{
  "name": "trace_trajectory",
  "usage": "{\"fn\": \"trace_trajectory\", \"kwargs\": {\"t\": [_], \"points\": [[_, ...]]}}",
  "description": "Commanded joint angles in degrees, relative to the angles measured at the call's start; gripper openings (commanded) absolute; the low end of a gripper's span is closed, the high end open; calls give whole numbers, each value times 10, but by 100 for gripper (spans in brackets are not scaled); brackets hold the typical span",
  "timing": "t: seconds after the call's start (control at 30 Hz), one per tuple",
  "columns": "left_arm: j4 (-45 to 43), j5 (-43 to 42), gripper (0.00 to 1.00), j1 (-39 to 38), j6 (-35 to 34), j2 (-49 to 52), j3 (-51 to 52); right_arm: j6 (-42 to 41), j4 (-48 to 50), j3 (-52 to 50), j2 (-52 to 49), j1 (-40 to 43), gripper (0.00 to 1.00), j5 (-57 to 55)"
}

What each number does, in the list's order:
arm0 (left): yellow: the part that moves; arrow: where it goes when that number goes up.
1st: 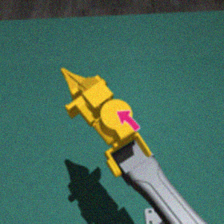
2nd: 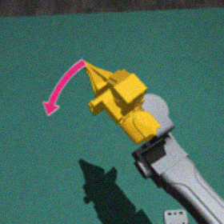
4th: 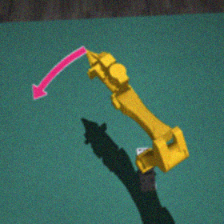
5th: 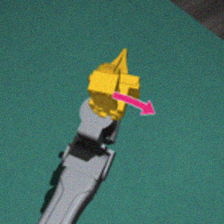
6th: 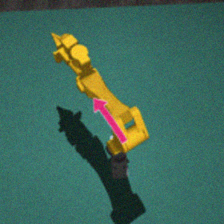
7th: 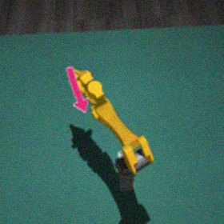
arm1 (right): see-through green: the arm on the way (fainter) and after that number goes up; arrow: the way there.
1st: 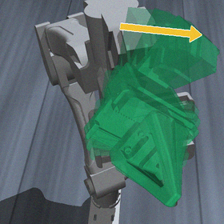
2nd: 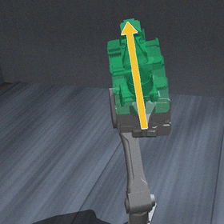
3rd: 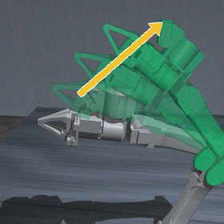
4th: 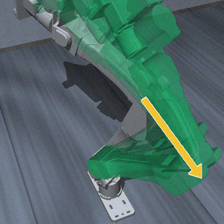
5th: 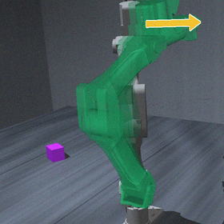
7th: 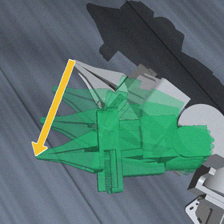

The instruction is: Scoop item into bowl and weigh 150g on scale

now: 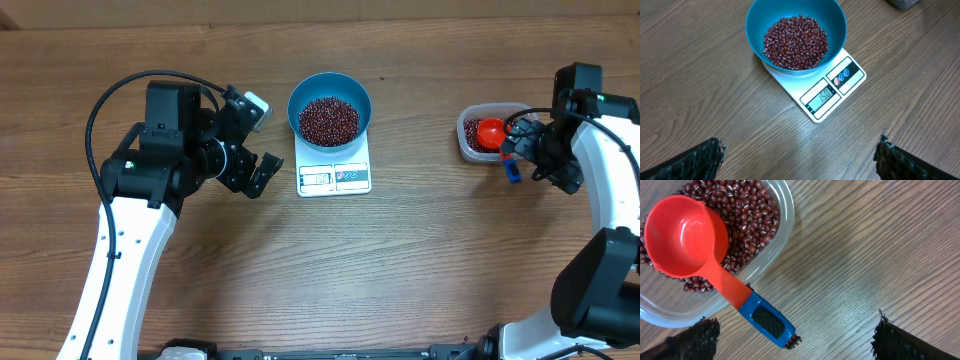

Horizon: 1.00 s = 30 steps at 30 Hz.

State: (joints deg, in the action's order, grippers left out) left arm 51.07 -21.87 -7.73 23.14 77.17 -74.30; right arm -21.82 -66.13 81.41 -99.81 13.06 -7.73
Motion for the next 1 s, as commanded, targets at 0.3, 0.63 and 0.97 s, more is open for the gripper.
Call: {"fn": "trace_trajectory", "kwargs": {"t": [0.3, 0.63, 0.97], "points": [[-1, 0, 99, 2, 16, 4, 1, 168, -62, 98, 140, 2, 100, 210], [-1, 0, 100, 2, 16, 4, 1, 172, -226, 121, 318, 2, 100, 220], [-1, 0, 100, 2, 15, 4, 1, 174, -288, 121, 368, 2, 100, 213]]}}
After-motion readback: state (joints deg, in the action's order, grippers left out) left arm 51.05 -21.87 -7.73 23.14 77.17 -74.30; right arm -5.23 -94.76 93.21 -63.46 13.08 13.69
